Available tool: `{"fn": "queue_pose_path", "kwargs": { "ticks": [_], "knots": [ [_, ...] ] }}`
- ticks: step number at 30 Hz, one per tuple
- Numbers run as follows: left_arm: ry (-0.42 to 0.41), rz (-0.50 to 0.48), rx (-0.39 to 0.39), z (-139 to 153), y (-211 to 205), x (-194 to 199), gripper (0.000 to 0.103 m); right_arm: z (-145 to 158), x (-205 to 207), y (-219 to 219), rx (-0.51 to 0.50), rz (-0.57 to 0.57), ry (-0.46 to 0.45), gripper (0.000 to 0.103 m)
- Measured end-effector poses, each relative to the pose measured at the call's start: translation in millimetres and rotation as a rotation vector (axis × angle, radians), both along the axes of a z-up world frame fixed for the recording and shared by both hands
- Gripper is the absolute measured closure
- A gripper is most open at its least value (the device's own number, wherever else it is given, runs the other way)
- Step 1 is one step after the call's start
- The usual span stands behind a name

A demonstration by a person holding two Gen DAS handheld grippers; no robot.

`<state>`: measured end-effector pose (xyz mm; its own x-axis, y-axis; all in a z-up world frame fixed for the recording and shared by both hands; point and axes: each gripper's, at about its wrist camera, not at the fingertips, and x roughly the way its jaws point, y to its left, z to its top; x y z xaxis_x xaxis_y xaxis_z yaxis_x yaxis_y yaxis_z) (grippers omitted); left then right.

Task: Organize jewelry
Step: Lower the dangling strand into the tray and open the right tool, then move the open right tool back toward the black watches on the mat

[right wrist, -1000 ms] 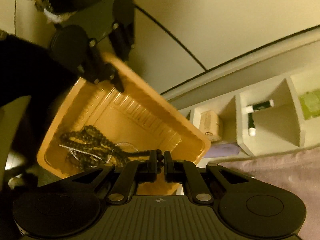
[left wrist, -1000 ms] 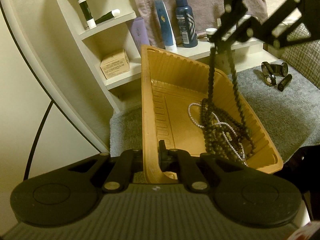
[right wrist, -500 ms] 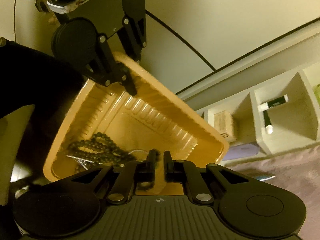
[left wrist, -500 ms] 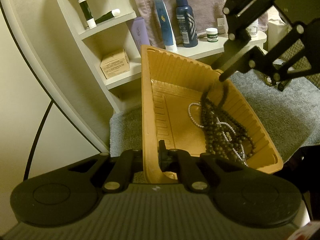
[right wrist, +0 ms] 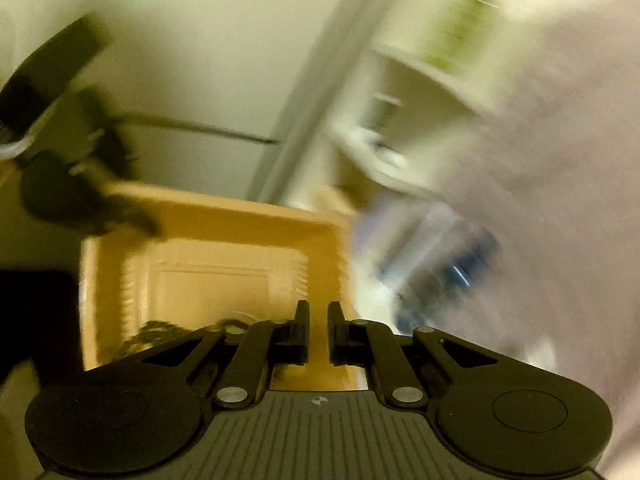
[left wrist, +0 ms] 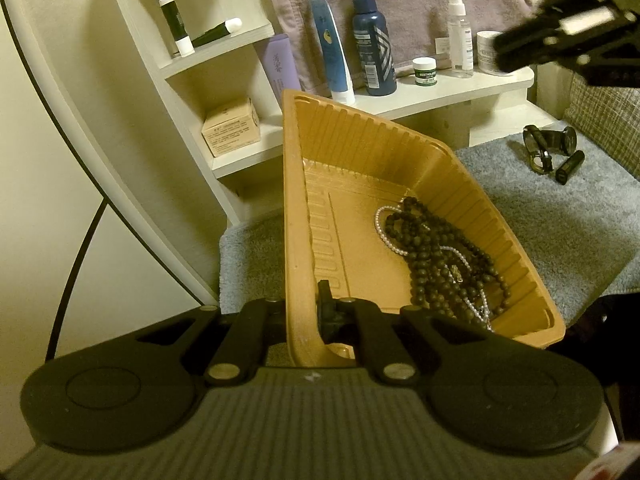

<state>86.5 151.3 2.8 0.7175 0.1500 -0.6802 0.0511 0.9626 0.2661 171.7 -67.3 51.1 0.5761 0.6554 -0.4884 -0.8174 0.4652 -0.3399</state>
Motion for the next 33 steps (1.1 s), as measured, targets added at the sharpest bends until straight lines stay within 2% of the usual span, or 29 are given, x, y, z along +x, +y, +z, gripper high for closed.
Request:
{"fn": "queue_pose_path", "kwargs": {
  "ticks": [4, 5, 6, 8, 11, 13, 16, 21, 33],
  "knots": [
    [0.000, 0.002, -0.003, 0.4, 0.6, -0.2, 0.098, -20.9, 7.0, -64.1, 0.194, -0.320, 0.119, 0.094],
    [0.000, 0.002, -0.002, 0.5, 0.4, -0.6, 0.098, -29.8, 7.3, -79.6, 0.219, -0.400, 0.151, 0.084],
    [0.000, 0.001, -0.001, 0.6, 0.0, -0.9, 0.098, -37.6, 6.1, -91.8, 0.224, -0.461, 0.169, 0.063],
    [0.000, 0.003, -0.002, 0.3, -0.2, -1.0, 0.098, -57.2, -2.5, -117.0, 0.260, -0.569, 0.203, 0.042],
    [0.002, 0.010, -0.007, -0.3, 0.6, -0.9, 0.098, -86.1, -12.0, -145.3, 0.321, -0.708, 0.301, 0.042],
    [0.003, 0.012, -0.006, -0.7, 0.1, -0.5, 0.098, -100.3, -19.9, -155.1, 0.344, -0.765, 0.335, 0.042],
    [0.006, 0.011, -0.001, 0.0, -1.4, 0.4, 0.098, -116.8, -24.5, -158.1, 0.351, -0.795, 0.365, 0.041],
    [0.003, 0.015, 0.002, 0.7, -2.5, 0.8, 0.098, -126.4, -16.6, -153.6, 0.364, -0.769, 0.369, 0.016],
    [0.008, 0.012, 0.012, 1.7, -3.3, 0.8, 0.098, -145.6, 26.3, -130.0, 0.307, -0.703, 0.347, 0.013]
  ]
}}
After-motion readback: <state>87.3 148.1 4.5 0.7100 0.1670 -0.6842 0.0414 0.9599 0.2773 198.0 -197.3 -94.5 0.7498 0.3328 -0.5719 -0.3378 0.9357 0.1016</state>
